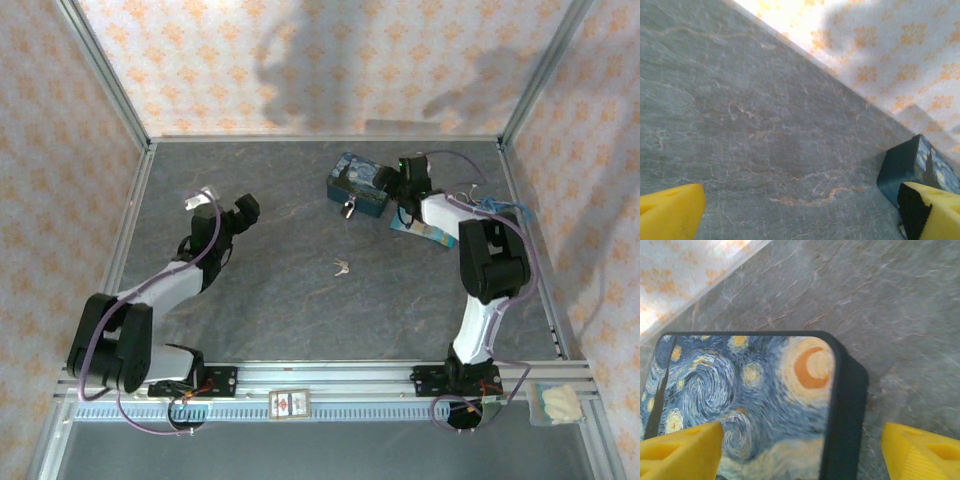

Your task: Unlock a padlock with a key

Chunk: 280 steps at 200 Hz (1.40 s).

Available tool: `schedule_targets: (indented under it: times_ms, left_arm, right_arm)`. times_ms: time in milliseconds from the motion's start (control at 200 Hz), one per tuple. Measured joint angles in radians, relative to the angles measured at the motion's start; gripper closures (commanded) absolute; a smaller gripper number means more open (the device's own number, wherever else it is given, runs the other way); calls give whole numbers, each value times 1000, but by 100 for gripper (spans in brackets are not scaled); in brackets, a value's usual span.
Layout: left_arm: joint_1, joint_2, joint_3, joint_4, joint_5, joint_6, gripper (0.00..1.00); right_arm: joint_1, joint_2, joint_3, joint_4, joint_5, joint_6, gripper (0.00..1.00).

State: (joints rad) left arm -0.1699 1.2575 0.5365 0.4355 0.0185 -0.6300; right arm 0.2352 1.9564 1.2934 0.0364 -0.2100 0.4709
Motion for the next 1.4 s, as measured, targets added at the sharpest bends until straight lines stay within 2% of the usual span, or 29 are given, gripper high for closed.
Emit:
schedule_targets:
  times_ms: [85, 190, 290, 581, 861, 991, 1131, 1401]
  left_arm:
    - [7, -50, -16, 14, -16, 3, 1]
    - [14, -95, -40, 43, -27, 4, 1]
    - [15, -117, -68, 63, -27, 6, 1]
    - [16, -133, -104, 100, -26, 1, 1]
    - [16, -163, -140, 162, 21, -5, 1]
    - [16, -165, -140, 183, 70, -10, 1]
    - [16, -162, -140, 195, 134, -26, 1]
    - [-8, -71, -150, 269, 208, -87, 1]
  right_arm:
    - [3, 45, 58, -26, -24, -32, 21]
    - [11, 94, 124, -66, -30, -75, 30]
    - [30, 134, 195, -98, -38, -128, 34]
    - [174, 213, 335, -168, -39, -301, 44]
    - [257, 263, 432, -222, -125, -452, 46]
    - [273, 264, 455, -255, -128, -476, 37]
    - [280, 187, 373, -276, -92, -461, 34]
    - [286, -213, -15, -331, -21, -350, 36]
